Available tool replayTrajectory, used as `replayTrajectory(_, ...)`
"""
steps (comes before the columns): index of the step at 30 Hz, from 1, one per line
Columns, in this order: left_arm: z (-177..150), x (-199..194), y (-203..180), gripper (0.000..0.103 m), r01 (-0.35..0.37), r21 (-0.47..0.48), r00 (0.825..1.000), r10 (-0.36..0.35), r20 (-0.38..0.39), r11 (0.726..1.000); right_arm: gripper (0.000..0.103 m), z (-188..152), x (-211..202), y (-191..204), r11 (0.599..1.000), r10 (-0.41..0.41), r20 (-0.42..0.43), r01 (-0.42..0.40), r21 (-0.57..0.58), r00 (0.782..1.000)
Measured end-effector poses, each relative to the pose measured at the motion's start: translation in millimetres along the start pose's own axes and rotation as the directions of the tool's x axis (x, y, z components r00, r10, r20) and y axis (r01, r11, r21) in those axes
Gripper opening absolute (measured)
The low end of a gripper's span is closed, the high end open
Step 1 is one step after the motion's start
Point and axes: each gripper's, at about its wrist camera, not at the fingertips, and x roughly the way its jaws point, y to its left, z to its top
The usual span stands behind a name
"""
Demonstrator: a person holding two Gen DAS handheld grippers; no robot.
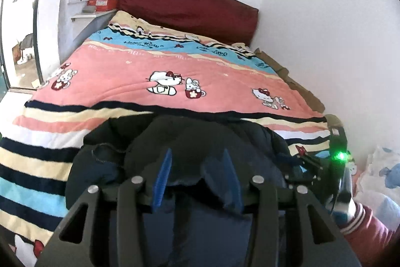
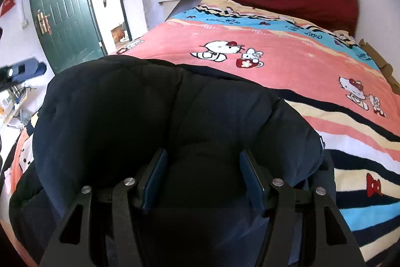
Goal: Fold large clothes
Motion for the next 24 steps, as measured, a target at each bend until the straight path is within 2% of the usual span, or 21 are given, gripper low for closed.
replayTrajectory(4,10,26,-25,0.042,-0.039,0.032,0.999,0.039,-0.023,0.999,0.059,-3,-6,-1,1.000,-0.004,0.003,0.004,-0.002,1.000)
replayTrajectory(7,7,57,-36,0.042,-0.074,0.055,0.995,0.077,-0.062,0.996,0.060,-4,-8,-3,1.000,-0.007,0.004,0.007,-0.010,1.000)
replayTrajectory(9,-1,75,-37,0.042,-0.095,0.071,0.991,0.102,-0.089,0.993,0.061,-6,-8,-5,1.000,-0.004,0.004,0.004,-0.011,1.000)
replayTrajectory(14,-42,121,-22,0.044,-0.199,0.177,0.966,0.223,-0.129,0.964,0.065,-15,0,-13,1.000,-0.002,0.007,0.002,0.012,1.000)
replayTrajectory(18,-63,138,8,0.044,-0.176,0.130,0.971,0.194,-0.138,0.976,0.070,-23,16,-8,0.999,0.015,-0.008,-0.015,0.034,1.000)
replayTrajectory(24,-72,163,20,0.044,-0.203,0.154,0.968,0.222,-0.119,0.967,0.071,-28,46,8,0.999,-0.036,-0.038,0.036,0.015,0.999)
